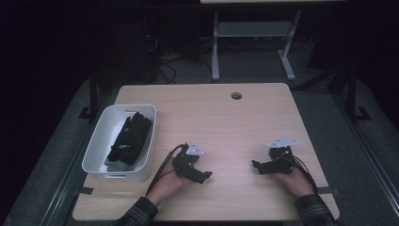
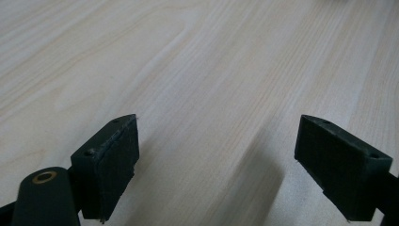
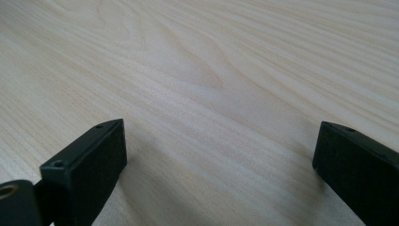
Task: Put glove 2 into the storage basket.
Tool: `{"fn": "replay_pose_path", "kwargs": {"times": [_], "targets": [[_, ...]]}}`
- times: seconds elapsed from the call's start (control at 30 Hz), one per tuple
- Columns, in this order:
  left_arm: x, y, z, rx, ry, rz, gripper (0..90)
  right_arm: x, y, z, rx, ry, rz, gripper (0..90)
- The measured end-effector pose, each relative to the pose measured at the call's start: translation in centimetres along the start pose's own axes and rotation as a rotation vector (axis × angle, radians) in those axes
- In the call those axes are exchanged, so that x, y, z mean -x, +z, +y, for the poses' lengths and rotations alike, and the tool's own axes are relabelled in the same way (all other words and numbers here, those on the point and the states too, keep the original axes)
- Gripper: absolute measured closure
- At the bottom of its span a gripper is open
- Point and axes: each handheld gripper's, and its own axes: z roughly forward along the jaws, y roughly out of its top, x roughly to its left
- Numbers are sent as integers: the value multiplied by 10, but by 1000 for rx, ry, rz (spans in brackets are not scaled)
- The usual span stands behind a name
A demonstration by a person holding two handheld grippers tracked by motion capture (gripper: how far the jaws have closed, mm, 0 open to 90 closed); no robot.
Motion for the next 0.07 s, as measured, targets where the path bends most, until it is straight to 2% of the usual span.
{"fn": "replay_pose_path", "kwargs": {"times": [0.07], "targets": [[0, 1, -1, -4, 1, 2, 136, 0, 0, 0, 0, 0, 0, 31]]}}
